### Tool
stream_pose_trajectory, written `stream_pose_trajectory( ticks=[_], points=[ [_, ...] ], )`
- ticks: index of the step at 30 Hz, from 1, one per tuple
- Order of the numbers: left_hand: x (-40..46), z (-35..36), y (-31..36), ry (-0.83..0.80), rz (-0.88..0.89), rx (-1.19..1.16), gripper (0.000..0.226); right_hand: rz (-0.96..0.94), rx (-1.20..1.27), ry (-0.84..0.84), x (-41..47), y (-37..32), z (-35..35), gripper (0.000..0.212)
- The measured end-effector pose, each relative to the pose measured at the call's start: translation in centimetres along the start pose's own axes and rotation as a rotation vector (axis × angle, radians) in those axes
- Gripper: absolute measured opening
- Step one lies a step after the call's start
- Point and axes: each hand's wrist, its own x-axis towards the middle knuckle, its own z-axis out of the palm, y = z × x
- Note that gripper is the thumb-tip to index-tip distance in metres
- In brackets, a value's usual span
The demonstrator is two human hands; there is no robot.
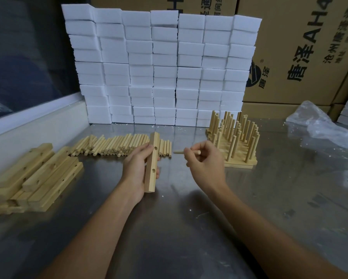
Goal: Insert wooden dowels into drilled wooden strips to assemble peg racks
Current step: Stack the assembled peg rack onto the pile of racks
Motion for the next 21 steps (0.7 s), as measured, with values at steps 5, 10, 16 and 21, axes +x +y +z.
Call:
stream_pose_trajectory(
  ticks=[5, 10, 16, 21],
  points=[
    [-0.04, 0.07, -0.02, -0.002, 0.004, -0.001, 0.023, 0.219, 0.204, -0.139, 0.01, -0.29, -0.01, 0.020],
    [-0.11, 0.10, -0.02, -0.014, 0.009, 0.015, 0.021, 0.205, 0.141, -0.322, -0.65, -0.70, 0.46, 0.048],
    [-0.44, 0.31, 0.04, -0.059, 0.028, 0.080, 0.015, -0.044, -0.037, -0.209, -0.81, -0.48, 0.72, 0.017],
    [-0.86, 0.74, 0.11, -0.130, 0.004, 0.116, 0.021, -0.167, -0.168, -0.094, -0.73, -0.35, 0.70, 0.014]
  ],
)
